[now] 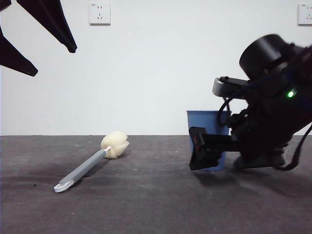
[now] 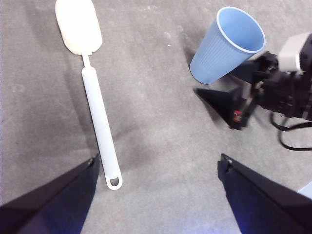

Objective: Pick up the cup brush,pick up the cup,insert the brush into the cup,clean the cup,put the cup brush back,put the cup back to the fixed position on the table

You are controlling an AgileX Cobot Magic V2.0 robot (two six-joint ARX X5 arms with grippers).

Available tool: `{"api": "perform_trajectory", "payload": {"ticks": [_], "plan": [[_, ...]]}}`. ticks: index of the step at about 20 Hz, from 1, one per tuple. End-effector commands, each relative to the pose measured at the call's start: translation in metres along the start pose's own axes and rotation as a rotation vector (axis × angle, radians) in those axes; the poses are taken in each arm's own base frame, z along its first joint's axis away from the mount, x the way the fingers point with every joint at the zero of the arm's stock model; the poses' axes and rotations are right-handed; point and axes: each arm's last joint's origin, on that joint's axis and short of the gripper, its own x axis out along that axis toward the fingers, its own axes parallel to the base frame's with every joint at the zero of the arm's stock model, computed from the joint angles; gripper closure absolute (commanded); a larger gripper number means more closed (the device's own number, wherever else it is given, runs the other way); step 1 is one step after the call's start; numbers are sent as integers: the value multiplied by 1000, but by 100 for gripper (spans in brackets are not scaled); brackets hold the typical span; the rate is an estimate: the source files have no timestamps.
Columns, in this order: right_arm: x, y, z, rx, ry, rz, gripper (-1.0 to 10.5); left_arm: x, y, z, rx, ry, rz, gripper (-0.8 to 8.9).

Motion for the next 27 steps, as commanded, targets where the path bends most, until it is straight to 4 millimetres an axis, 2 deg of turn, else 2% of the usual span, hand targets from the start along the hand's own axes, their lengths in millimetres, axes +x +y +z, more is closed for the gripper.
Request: {"api": "perform_trajectory", "payload": {"ticks": [1,3,6,10,14,17,19,21,22,23,27], "plan": [[-16,1,-16,62,166,-7,402,1,1,-2,14,6,4,405],[-39,2,-11,88,224,-7,404,1,1,-2,14,9,3,405],[-83,5,-5,113,300,69,411,1,2,-5,18,36,2,405],[-146,6,7,117,245,152,415,1,0,-9,30,96,-74,407],[-206,6,33,110,190,185,415,-1,0,-18,54,210,-137,409],[-240,6,55,80,193,188,422,-2,1,-25,71,289,-171,428],[-255,7,66,64,184,221,540,-3,2,-27,79,312,-173,579],[-261,9,70,67,174,297,773,-3,1,-28,78,319,-187,780],[-261,10,70,68,175,325,918,-3,1,-28,79,317,-188,827],[-261,10,70,66,179,334,957,-3,1,-27,82,313,-189,822],[-260,11,71,57,181,343,951,-2,0,-25,90,288,-194,821]]}}
